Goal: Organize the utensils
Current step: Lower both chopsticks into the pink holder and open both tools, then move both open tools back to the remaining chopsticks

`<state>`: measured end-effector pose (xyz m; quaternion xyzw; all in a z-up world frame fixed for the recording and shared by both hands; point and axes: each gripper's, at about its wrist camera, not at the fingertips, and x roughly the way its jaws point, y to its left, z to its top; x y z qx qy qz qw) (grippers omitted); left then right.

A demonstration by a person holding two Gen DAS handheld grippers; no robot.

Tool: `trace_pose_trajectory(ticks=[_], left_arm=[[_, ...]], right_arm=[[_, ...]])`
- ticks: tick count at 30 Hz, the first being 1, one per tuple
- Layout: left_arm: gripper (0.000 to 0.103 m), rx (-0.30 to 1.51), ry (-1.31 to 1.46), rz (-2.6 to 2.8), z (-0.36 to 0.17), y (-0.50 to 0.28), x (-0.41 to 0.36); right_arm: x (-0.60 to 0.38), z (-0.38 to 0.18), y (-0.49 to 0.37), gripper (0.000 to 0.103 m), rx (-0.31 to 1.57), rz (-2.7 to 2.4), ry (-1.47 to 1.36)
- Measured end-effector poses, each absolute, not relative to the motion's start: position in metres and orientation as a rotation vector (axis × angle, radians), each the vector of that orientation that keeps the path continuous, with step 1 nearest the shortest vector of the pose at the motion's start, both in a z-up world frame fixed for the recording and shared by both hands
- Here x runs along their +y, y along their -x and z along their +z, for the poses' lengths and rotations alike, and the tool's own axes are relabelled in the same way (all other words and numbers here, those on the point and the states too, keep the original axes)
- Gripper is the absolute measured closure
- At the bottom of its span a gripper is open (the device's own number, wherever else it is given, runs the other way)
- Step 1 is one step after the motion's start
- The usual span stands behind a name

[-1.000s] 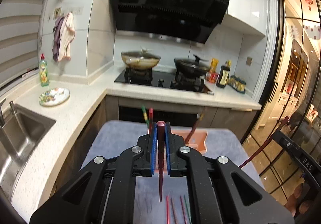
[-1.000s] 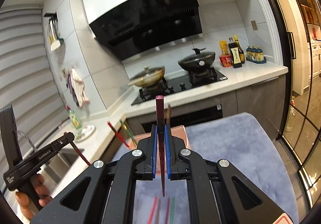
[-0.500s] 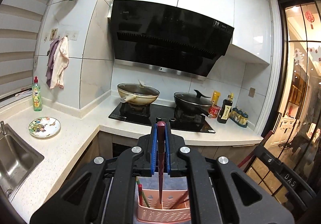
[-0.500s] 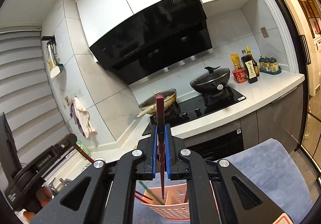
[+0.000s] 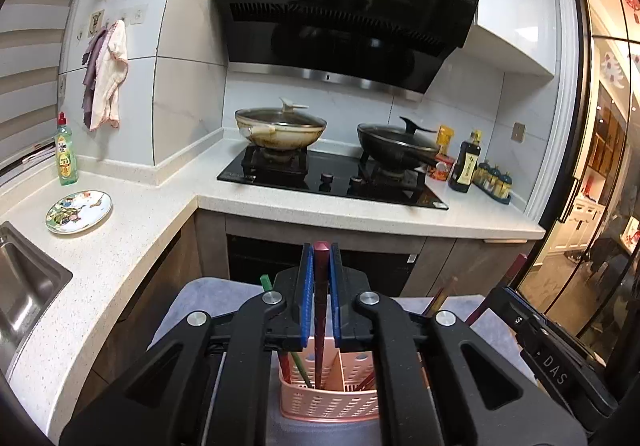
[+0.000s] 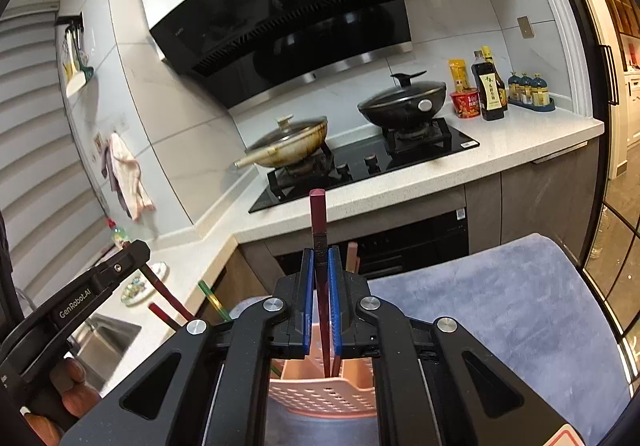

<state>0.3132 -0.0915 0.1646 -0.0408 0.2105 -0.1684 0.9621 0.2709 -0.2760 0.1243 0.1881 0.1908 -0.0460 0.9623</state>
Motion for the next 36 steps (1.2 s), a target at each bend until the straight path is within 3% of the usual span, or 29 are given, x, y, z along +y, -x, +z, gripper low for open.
trace_pose_trajectory(ticks=[1, 3, 6, 10, 27, 36], left_arm=[[0.095, 0.439, 0.076, -0.341, 0.162, -0.314, -0.093], [0.092, 0.45, 0.064, -0.333, 0.159, -0.313, -0.095], [0.06, 0.444, 0.04, -0.304, 0.157, -0.306, -0.097], [0.043, 0.421, 0.02, -0.283, 0.161, -0.293, -0.097], [0.037, 0.498, -0.017, -0.261, 0.16, -0.234, -0.081], [0.037, 0.588, -0.046, -0.268, 0.134, -0.197, -0.069]], right_arm=[[-0.276, 0.123, -0.271, 0.094, 0.391, -0.095, -0.382], [-0.275, 0.122, -0.269, 0.082, 0.388, -0.102, -0.384], [-0.273, 0.124, -0.263, 0.07, 0.377, -0.101, -0.383], [-0.271, 0.13, -0.251, 0.07, 0.365, -0.091, -0.371], [-0.245, 0.139, -0.173, 0.069, 0.382, -0.015, -0.347], [-0.223, 0.11, -0.118, 0.069, 0.461, -0.012, -0.289]])
